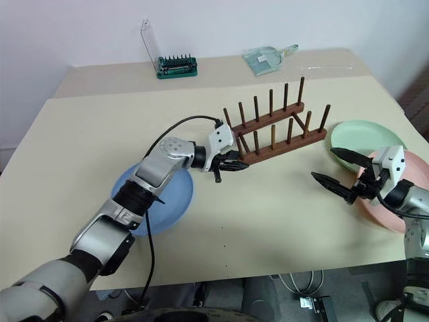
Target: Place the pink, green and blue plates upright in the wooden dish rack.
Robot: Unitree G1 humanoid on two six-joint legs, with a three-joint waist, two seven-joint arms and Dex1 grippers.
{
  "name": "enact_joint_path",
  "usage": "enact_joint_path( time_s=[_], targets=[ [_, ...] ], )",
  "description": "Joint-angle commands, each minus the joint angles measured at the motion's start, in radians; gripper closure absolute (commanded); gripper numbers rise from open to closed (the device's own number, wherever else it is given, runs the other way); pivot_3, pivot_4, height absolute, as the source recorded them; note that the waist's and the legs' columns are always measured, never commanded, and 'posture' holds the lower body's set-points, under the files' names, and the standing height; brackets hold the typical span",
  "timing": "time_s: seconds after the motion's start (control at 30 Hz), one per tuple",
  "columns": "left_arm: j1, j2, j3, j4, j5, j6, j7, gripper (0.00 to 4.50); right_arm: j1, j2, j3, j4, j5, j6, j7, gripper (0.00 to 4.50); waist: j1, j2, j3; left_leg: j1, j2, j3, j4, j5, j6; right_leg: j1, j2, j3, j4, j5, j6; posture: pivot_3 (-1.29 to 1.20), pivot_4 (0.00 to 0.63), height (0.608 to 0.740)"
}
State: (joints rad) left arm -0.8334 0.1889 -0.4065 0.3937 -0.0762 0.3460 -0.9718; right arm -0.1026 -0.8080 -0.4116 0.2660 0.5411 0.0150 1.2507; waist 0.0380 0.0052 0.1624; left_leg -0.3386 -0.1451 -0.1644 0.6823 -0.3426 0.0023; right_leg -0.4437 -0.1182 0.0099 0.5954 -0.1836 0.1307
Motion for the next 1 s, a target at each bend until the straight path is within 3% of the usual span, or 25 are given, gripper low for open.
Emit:
enact_joint_path(
  time_s=[0.03,0.27,0.7,0.93,1.0],
  targets=[
    [-0.024,0.004,-0.005,0.007,0.029,-0.089,-0.020,3.75,0.017,-0.031,-0.050,-0.038,0.022,-0.003,0.014,0.06,0.001,0.000,0.000,0.000,0.000,0.000,0.000,0.000,0.000,0.000,0.000,0.000,0.000,0.000,0.000,0.00,0.150,0.740],
    [-0.006,0.001,-0.071,0.017,0.086,-0.151,-0.088,3.75,0.056,-0.047,-0.076,-0.043,0.024,-0.002,0.026,0.06,0.002,0.000,0.000,0.000,0.000,0.000,0.000,0.000,0.000,0.000,0.000,0.000,0.000,0.000,0.000,0.00,0.150,0.740],
    [-0.007,-0.046,-0.066,0.065,0.124,-0.099,-0.057,3.75,0.049,-0.045,-0.067,-0.054,0.019,-0.003,0.016,0.06,0.004,0.000,0.000,0.000,0.000,0.000,0.000,0.000,0.000,0.000,0.000,0.000,0.000,0.000,0.000,0.00,0.150,0.740],
    [-0.016,-0.046,-0.060,0.092,0.157,-0.123,-0.016,0.31,0.039,-0.040,-0.058,-0.060,0.019,0.001,0.009,0.06,0.001,0.000,0.000,0.000,0.000,0.000,0.000,0.000,0.000,0.000,0.000,0.000,0.000,0.000,0.000,0.00,0.150,0.740],
    [-0.022,-0.046,-0.050,0.088,0.150,-0.106,-0.018,0.10,0.038,-0.039,-0.057,-0.061,0.019,0.003,0.009,0.06,0.001,0.000,0.000,0.000,0.000,0.000,0.000,0.000,0.000,0.000,0.000,0.000,0.000,0.000,0.000,0.00,0.150,0.740]
  ],
)
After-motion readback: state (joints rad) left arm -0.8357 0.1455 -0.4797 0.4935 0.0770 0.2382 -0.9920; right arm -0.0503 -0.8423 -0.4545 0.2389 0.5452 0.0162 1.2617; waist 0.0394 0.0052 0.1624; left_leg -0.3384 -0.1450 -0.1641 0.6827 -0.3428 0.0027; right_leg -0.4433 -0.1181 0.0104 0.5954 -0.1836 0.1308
